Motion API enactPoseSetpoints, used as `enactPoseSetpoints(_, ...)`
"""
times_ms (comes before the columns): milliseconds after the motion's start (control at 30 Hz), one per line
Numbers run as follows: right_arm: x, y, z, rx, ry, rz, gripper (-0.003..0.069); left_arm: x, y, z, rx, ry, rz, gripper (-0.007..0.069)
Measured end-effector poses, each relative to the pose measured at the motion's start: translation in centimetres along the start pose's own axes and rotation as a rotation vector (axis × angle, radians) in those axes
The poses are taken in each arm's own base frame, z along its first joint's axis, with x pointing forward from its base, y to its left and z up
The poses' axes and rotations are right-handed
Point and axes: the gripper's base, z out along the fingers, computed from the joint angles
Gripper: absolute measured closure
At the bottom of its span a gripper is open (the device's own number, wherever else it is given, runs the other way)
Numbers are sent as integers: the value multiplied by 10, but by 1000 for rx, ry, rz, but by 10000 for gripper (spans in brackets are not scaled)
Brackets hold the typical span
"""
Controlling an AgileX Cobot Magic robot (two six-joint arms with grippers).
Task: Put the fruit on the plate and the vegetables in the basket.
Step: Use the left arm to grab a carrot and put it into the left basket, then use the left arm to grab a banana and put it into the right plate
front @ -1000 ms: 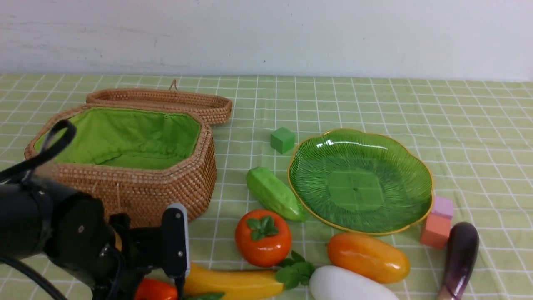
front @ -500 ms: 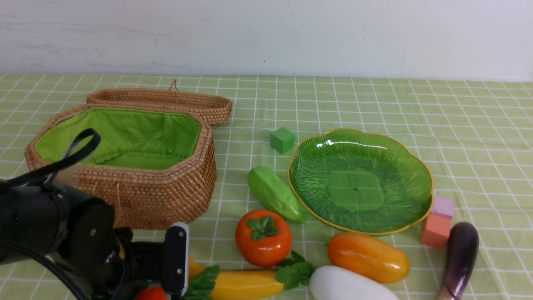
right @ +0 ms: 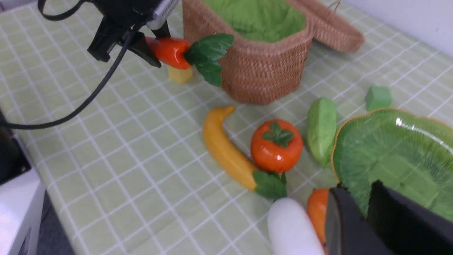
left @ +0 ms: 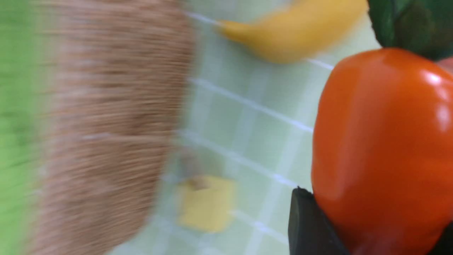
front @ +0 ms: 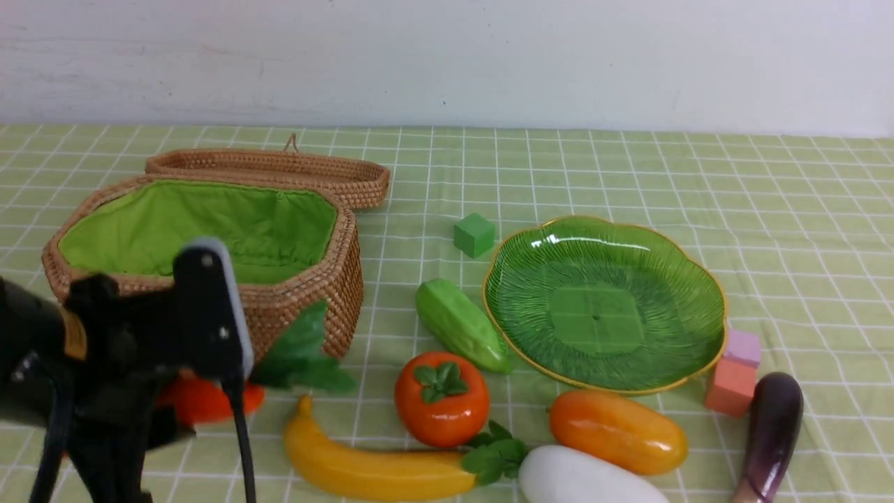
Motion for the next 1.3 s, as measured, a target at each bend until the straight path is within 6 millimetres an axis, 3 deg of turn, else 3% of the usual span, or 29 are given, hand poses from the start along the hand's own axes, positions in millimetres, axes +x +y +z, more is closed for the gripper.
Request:
enactPoseSetpoints(67, -5, -3, 0, 28, -58, 3, 533, -11, 26, -17, -114, -23, -12, 335)
enactPoseSetpoints(200, -12, -6, 0, 57, -129, 7, 532, -21, 61, -24, -222, -18, -14, 335)
enactPoseSetpoints(267, -15, -6, 0, 58, -162, 20, 532, -22, 92, -16, -290, 20, -20, 335)
enactPoseSetpoints(367, -15, -5, 0, 51, -162, 26, 532, -19, 121, 1, -331, 66, -27, 335)
enactPoseSetpoints(500, -13, -3, 0, 31, -143, 35, 532, -18, 137, 31, -332, 84, -23, 335)
enactPoseSetpoints(633, -10, -2, 1, 12, -104, 35, 529, -19, 139, 54, -308, 95, -11, 335)
enactPoseSetpoints(767, -8, -1, 1, 2, -84, 35, 524, -18, 139, 59, -303, 104, -1, 309)
enactPoseSetpoints(833, -8, -1, 1, 2, -84, 36, 522, -18, 140, 59, -311, 105, 8, 189)
enactPoseSetpoints(867, -8, -1, 1, 2, -84, 36, 522, -18, 140, 58, -312, 104, 8, 179)
enactPoseSetpoints(933, -8, -1, 1, 2, -84, 36, 519, -19, 140, 54, -321, 97, 3, 34)
enactPoseSetpoints(1033, -8, -1, 1, 2, -84, 36, 519, -19, 141, 46, -339, 82, -20, -27)
enactPoseSetpoints(1167, -8, -1, 1, 2, -84, 36, 516, -21, 137, 29, -337, 31, -150, -32)
enactPoseSetpoints(1233, -7, 0, 1, -6, -69, 35, 515, -29, 124, 18, -248, -35, -366, 27)
enactPoseSetpoints(1300, -5, 1, 1, -14, -53, 35, 515, -36, 111, 14, -162, -45, -462, 94)
